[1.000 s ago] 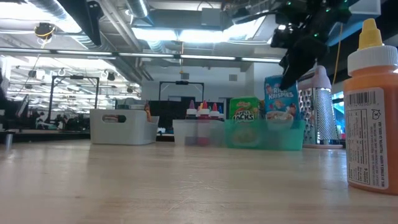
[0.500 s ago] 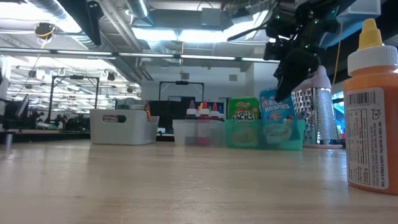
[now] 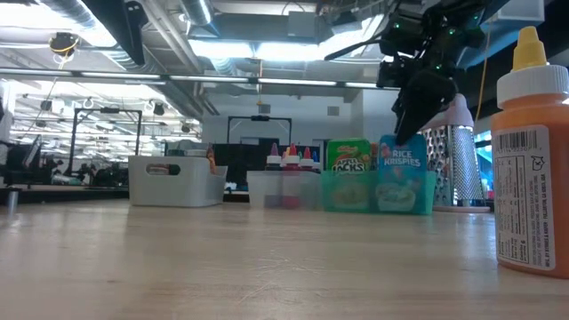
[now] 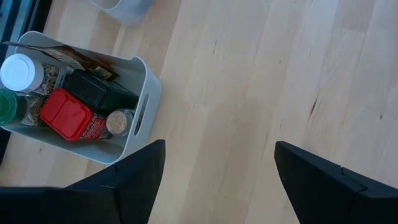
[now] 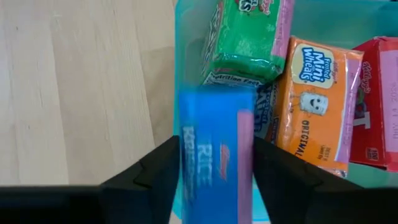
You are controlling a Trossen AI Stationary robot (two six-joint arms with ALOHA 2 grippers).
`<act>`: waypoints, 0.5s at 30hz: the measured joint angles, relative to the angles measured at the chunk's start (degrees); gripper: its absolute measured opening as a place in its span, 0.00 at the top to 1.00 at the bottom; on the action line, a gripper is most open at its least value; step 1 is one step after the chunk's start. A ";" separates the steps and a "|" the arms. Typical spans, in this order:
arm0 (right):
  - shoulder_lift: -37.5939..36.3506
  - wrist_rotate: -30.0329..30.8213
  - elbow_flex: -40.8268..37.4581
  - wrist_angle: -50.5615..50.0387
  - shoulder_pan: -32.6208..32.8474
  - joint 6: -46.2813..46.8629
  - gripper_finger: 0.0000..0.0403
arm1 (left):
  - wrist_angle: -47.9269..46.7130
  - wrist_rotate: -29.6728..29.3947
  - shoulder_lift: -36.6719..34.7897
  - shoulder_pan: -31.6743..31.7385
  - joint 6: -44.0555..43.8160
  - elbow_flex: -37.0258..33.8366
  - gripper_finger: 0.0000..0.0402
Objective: Pick & Place Kitchen Items
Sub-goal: Put the light blue cereal box into the green bin, then put the brown seasoning bottle into the gray bin
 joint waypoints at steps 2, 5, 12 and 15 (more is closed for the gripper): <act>0.00 0.08 0.00 0.02 0.00 0.00 0.47 | -0.01 0.00 0.00 0.02 0.02 0.00 0.26; 0.00 1.08 0.00 0.02 0.02 0.17 0.41 | 0.00 0.00 0.00 0.00 0.03 0.00 0.26; -1.02 1.13 0.74 1.24 0.02 -0.01 0.35 | 0.00 0.00 0.00 0.00 0.02 0.00 0.26; -2.18 1.20 3.37 0.87 0.02 0.61 0.35 | 0.00 -0.02 0.00 0.00 0.02 0.00 0.26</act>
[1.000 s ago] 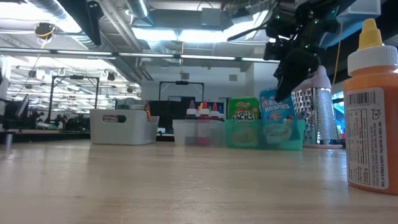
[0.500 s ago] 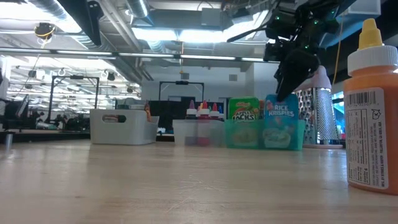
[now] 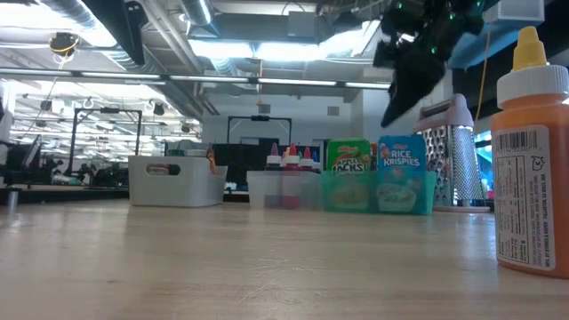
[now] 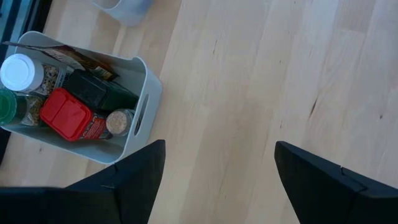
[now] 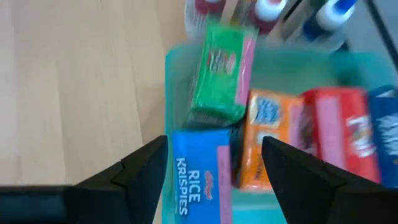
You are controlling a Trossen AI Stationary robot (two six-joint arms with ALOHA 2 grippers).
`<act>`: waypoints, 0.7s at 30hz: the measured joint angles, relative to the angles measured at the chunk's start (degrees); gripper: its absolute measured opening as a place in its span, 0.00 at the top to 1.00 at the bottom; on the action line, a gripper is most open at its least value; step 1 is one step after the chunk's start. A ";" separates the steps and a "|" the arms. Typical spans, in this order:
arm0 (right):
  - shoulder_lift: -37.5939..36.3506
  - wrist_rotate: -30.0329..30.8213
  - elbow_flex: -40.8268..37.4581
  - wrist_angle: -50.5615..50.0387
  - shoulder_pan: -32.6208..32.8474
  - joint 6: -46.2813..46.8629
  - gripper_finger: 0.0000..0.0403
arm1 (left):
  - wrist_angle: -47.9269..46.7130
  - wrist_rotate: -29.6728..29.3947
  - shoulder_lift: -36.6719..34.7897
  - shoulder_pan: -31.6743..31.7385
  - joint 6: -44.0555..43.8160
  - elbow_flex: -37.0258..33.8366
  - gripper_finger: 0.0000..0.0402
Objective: Pick & Place Kitchen Items
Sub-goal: Put the brown seasoning bottle into the gray bin
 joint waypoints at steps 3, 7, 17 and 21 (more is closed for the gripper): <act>-1.29 0.03 3.11 -2.30 0.00 0.00 0.35 | -0.08 -0.12 -0.02 0.00 0.41 0.00 0.26; -2.56 -0.38 7.65 -5.42 0.70 0.94 0.35 | -4.75 0.84 -0.58 0.00 3.20 0.00 0.26; -3.59 -25.22 13.07 9.16 6.75 6.70 0.35 | -6.25 14.20 -4.63 -0.74 -9.64 0.00 0.26; -3.36 -33.61 13.11 21.95 10.78 9.62 0.35 | -4.84 17.51 -5.01 -3.10 -13.42 0.02 0.26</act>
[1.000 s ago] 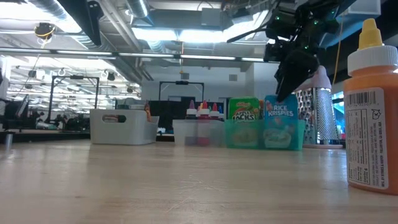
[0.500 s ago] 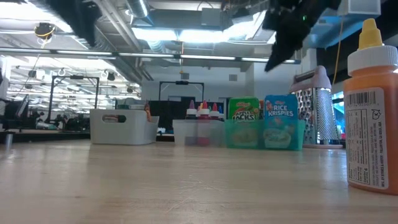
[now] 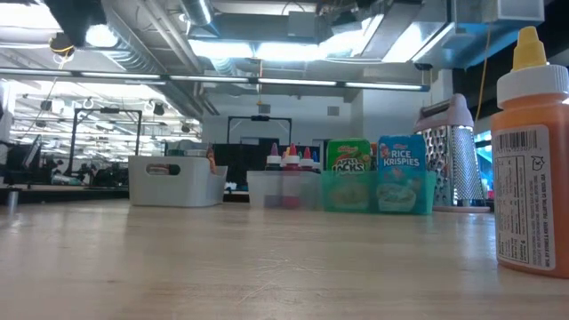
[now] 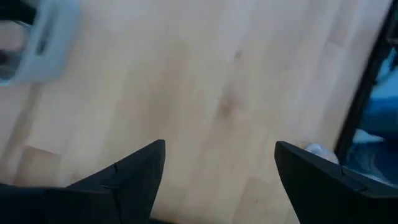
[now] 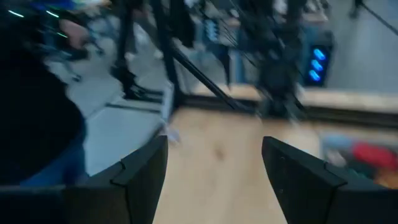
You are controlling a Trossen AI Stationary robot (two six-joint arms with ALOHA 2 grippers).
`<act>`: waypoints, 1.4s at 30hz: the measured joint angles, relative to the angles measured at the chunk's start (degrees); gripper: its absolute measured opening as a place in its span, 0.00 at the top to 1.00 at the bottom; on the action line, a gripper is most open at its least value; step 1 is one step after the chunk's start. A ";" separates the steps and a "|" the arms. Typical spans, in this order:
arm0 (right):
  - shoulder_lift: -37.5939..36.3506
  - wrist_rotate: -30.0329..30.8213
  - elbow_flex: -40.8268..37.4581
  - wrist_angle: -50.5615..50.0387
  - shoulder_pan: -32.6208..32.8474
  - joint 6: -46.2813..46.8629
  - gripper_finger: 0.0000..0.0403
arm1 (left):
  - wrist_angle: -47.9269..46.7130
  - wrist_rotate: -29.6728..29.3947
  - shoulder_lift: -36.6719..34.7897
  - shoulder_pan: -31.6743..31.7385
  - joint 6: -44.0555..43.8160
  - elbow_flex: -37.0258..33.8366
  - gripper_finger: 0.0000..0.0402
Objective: Pick & Place Kitchen Items
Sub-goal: Put the brown seasoning bottle into the gray bin
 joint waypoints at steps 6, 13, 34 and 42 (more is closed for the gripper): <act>0.16 -0.81 -0.02 8.63 8.42 4.63 0.35 | -1.42 0.56 0.00 -5.55 -4.08 0.00 0.26; 2.39 0.68 -0.06 23.26 22.49 5.84 0.35 | -1.52 1.99 0.00 -13.18 -6.50 -0.01 0.26; 22.34 29.29 -0.07 50.88 48.04 10.36 0.35 | 24.39 -15.54 4.25 -37.14 -16.99 0.00 0.26; 22.04 22.74 -0.08 51.55 49.39 11.77 0.35 | 62.76 -20.94 12.36 -39.09 -11.34 0.00 0.26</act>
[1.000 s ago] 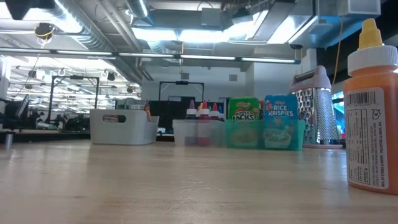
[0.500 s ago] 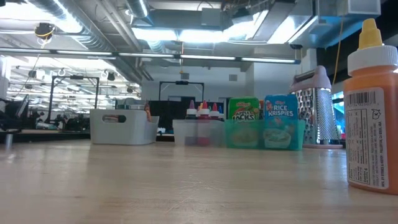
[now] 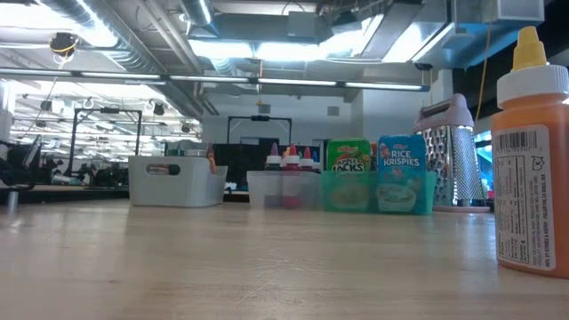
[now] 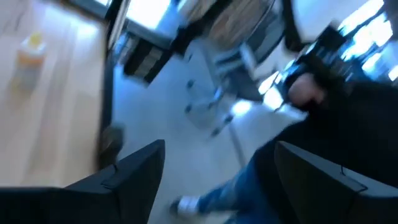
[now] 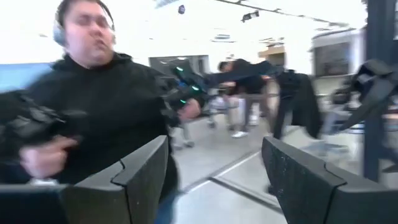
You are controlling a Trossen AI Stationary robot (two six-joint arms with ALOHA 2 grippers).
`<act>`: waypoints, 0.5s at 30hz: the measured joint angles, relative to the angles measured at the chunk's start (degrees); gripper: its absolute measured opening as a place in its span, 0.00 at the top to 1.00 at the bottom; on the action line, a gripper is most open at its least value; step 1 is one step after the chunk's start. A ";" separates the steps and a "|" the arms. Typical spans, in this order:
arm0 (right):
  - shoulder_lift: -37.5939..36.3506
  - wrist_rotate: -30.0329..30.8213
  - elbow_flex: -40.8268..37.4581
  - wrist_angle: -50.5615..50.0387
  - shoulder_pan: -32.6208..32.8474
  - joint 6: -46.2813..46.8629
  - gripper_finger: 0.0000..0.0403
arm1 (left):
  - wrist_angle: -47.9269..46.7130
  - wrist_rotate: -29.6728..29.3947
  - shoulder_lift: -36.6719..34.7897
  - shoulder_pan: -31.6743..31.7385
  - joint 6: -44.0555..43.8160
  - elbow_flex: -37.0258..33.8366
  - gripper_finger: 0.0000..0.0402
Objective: Pick & Place Kitchen Items
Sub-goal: Put the brown seasoning bottle into the gray bin
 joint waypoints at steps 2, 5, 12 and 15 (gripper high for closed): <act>-0.12 -3.07 0.02 0.14 0.32 2.55 0.35 | 5.68 -0.78 2.29 0.80 0.96 0.00 0.26; -0.06 -5.38 0.02 -0.40 1.99 3.25 0.35 | 11.33 -4.37 6.28 1.81 3.54 0.00 0.26; -0.06 -5.76 0.02 -0.73 5.34 2.69 0.35 | 13.76 -4.51 15.35 3.21 -0.22 0.00 0.26; -0.06 -5.78 0.02 -1.66 6.53 4.51 0.35 | 8.92 -3.52 16.68 3.01 -6.47 0.00 0.26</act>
